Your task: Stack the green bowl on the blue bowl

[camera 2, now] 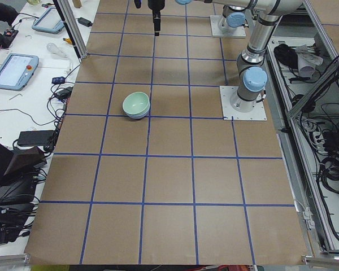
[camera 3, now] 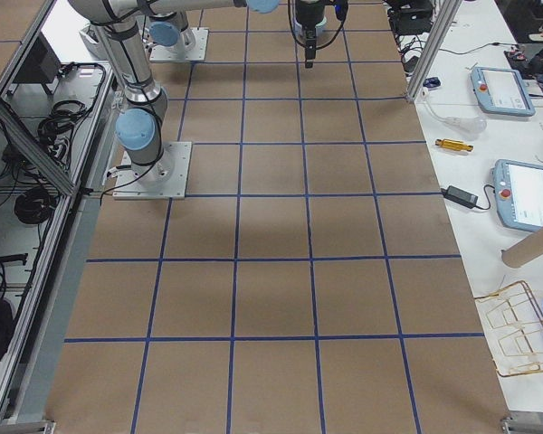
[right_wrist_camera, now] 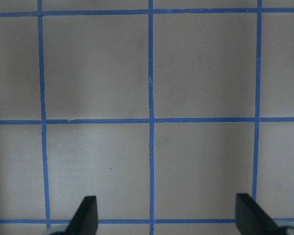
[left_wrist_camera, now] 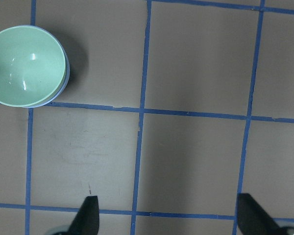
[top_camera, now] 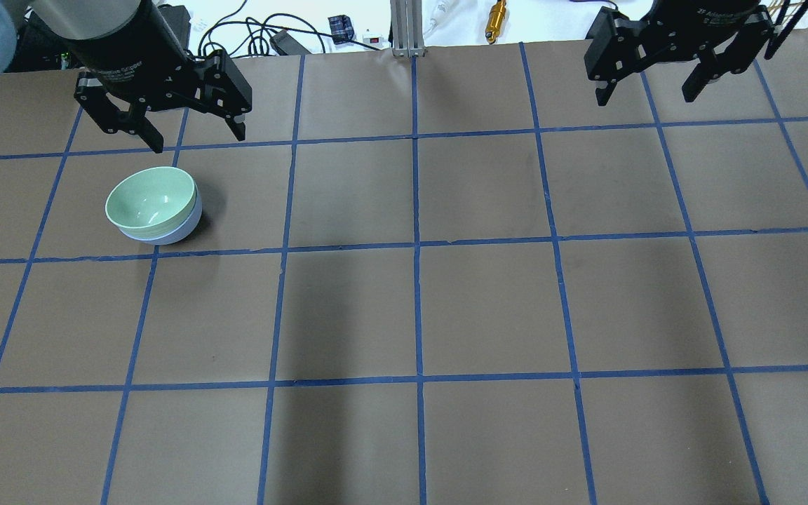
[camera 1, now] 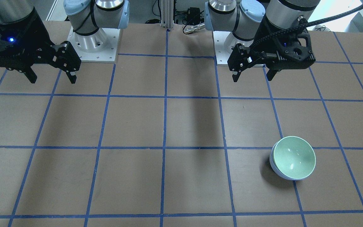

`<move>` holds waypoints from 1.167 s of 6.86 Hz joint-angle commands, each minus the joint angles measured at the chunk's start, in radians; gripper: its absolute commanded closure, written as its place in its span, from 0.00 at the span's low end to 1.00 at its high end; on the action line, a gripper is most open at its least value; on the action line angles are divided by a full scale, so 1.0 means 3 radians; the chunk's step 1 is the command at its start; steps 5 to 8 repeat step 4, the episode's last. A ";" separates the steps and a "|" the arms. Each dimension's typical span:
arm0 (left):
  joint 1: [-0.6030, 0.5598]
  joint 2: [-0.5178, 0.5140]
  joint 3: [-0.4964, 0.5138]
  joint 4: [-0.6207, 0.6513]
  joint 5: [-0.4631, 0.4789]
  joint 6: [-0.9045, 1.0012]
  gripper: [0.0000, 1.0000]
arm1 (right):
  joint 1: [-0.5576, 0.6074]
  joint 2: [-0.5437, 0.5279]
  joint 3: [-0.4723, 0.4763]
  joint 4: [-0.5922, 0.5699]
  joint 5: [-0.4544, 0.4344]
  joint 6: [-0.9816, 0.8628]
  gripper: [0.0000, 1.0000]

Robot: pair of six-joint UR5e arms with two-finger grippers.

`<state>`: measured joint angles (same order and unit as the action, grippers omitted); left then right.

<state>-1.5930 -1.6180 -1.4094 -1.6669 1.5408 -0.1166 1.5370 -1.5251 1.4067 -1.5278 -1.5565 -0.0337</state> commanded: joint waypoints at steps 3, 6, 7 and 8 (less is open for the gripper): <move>0.0023 -0.0022 0.0096 -0.0053 -0.0013 0.0148 0.00 | 0.0000 0.0001 0.0000 0.0000 -0.0002 0.0000 0.00; 0.0033 -0.0017 0.0101 -0.0063 -0.0013 0.0148 0.00 | 0.0000 0.0001 0.0000 0.0000 -0.0002 0.0000 0.00; 0.0033 -0.0017 0.0101 -0.0063 -0.0013 0.0148 0.00 | 0.0000 0.0001 0.0000 0.0000 -0.0002 0.0000 0.00; 0.0033 -0.0017 0.0101 -0.0063 -0.0013 0.0148 0.00 | 0.0000 0.0001 0.0000 0.0000 -0.0002 0.0000 0.00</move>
